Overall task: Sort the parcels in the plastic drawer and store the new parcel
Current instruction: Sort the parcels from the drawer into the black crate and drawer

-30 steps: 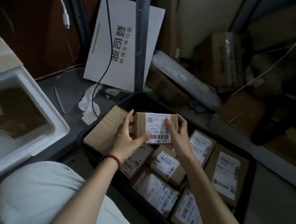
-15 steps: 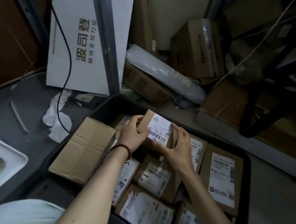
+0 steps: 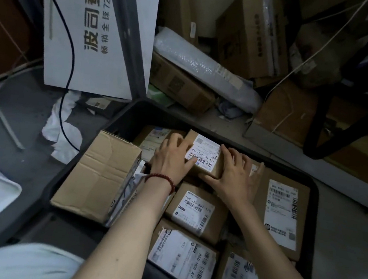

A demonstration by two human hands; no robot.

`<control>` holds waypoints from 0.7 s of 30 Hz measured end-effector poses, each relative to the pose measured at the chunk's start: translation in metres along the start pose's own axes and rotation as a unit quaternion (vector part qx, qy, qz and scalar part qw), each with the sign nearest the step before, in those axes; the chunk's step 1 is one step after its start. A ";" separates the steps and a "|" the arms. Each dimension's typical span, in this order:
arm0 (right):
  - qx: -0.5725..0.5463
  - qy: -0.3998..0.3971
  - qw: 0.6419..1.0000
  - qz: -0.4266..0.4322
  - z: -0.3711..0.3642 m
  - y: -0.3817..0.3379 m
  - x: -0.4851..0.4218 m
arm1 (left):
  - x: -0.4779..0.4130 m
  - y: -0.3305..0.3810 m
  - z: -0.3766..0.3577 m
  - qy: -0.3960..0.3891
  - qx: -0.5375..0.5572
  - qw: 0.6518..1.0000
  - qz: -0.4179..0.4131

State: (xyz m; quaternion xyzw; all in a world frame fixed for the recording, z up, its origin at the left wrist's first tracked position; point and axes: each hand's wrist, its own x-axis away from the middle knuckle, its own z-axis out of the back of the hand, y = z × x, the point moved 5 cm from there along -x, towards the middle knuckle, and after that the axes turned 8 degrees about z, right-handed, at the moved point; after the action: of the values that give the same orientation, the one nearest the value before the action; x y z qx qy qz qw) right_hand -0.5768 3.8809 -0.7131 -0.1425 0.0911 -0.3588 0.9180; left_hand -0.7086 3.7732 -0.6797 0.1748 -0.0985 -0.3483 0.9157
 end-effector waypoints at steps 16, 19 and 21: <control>-0.026 -0.081 0.990 0.108 0.042 -0.078 0.018 | 0.062 -0.039 0.046 0.028 -0.089 0.995 0.016; -0.032 -0.069 0.986 0.151 0.050 -0.109 0.030 | 0.085 -0.046 0.069 0.082 -0.128 0.988 0.024; -0.036 -0.067 0.981 0.181 0.055 -0.130 0.038 | 0.101 -0.056 0.085 0.117 -0.139 0.982 0.043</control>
State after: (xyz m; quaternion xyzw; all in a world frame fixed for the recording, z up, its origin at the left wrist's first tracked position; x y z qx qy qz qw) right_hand -0.6169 3.7748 -0.6217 -0.1803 0.0665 -0.1729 0.9660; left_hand -0.6935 3.6451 -0.6176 0.0805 0.0511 -0.2960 0.9504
